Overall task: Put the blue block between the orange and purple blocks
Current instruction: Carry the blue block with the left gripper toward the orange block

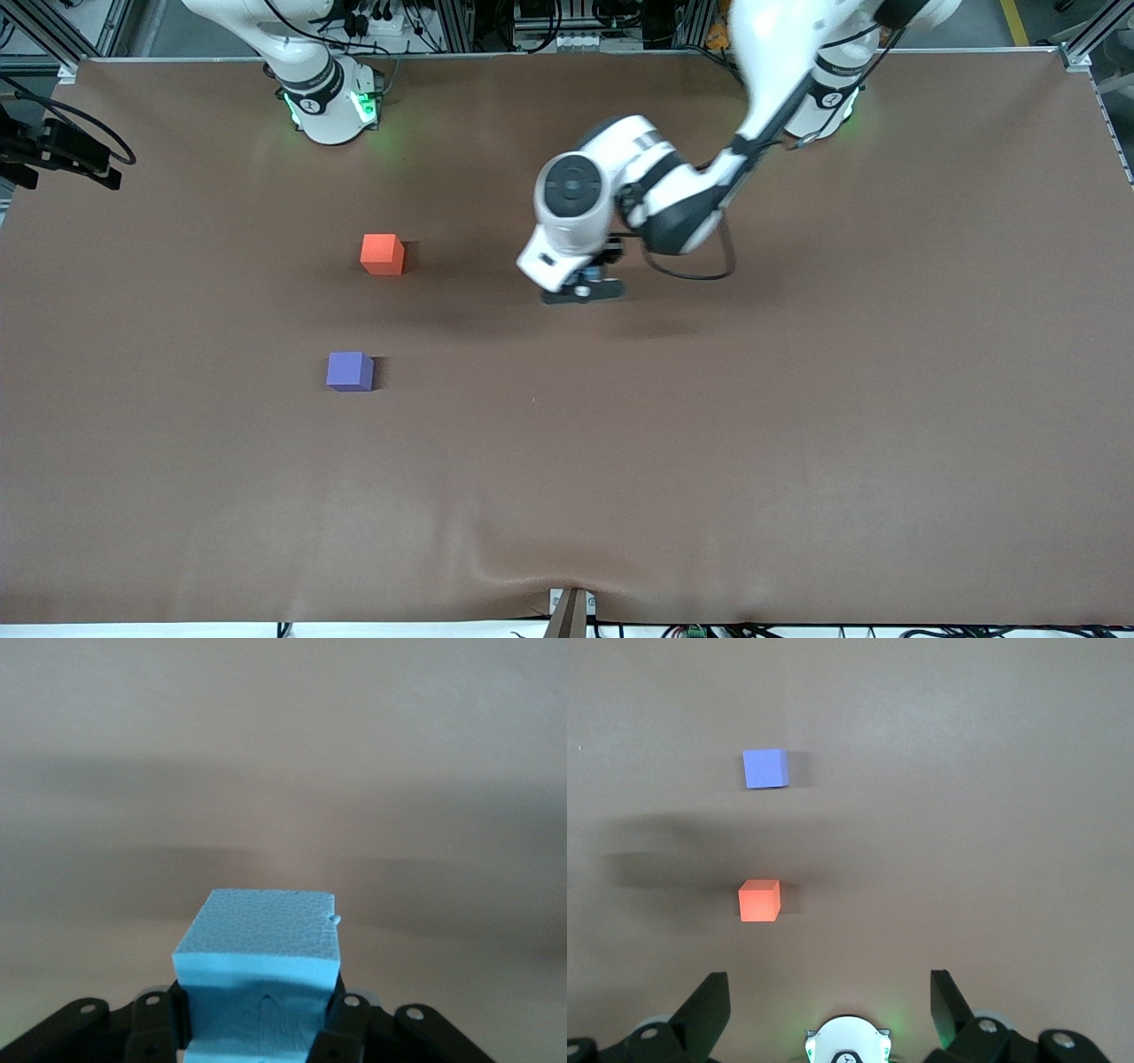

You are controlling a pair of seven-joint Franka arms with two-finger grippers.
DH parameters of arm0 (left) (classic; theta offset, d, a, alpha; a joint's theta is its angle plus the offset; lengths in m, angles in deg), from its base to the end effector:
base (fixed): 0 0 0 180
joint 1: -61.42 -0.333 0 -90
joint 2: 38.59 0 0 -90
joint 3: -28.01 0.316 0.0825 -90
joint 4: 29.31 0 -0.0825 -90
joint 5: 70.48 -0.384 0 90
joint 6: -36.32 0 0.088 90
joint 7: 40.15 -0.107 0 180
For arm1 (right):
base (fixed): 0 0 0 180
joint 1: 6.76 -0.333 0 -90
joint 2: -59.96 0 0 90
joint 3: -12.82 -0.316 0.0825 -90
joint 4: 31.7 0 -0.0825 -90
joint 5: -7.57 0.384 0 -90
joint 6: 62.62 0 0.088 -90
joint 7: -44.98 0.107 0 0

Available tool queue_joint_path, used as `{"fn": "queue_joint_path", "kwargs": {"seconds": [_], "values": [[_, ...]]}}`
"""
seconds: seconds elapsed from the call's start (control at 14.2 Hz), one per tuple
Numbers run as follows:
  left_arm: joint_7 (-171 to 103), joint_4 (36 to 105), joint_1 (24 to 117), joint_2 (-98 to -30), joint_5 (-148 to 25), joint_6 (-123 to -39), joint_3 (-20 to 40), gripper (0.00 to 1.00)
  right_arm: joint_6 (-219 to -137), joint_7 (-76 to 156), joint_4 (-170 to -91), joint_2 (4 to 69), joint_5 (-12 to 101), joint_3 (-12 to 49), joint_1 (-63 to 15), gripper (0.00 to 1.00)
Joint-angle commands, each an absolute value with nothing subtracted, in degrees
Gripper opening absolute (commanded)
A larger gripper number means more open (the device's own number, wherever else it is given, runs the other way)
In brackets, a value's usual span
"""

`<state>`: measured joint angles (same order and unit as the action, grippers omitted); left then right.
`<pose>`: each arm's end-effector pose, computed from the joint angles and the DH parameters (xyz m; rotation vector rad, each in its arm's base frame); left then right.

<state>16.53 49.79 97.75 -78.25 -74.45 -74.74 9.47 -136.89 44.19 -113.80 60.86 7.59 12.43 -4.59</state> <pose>0.4523 -0.5541 0.3116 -3.1267 -0.0987 0.2754 0.5186 -0.0160 0.6737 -3.1328 0.0270 0.1896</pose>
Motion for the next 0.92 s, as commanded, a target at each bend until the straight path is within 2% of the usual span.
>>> {"fn": "queue_joint_path", "kwargs": {"seconds": [0.0,0.14,0.28,0.56,0.63,0.7,0.85], "values": [[17.77,46.37,106.13,-82.0,-74.88,-78.27,16.3,0.13,-135.83,43.75,-112.47,60.32,8.45,11.94,-3.59,1.0],[18.91,46.37,109.84,-83.93,-74.79,-80.48,20.27,0.13,-135.83,43.75,-112.47,60.32,8.45,11.94,-3.59,1.0],[18.65,46.37,111.16,-86.04,-74.97,-80.66,20.63,0.17,-135.92,43.75,-112.47,60.32,8.45,11.94,-3.59,1.0],[17.95,46.45,112.31,-88.59,-77.86,-80.75,20.63,0.37,-135.92,43.75,-112.47,60.32,8.45,11.94,-3.68,1.0],[17.95,46.45,112.4,-88.68,-78.04,-81.27,20.55,0.73,-135.92,43.75,-112.47,60.23,8.45,11.94,-3.59,1.0],[18.12,46.45,112.84,-88.6,-78.22,-81.45,20.63,1.0,-135.92,43.75,-112.47,60.32,8.45,12.03,-3.59,1.0],[18.47,46.54,113.02,-86.59,-78.31,-80.93,20.55,1.0,-135.92,43.75,-112.47,59.88,8.45,11.94,-3.59,1.0]]}}
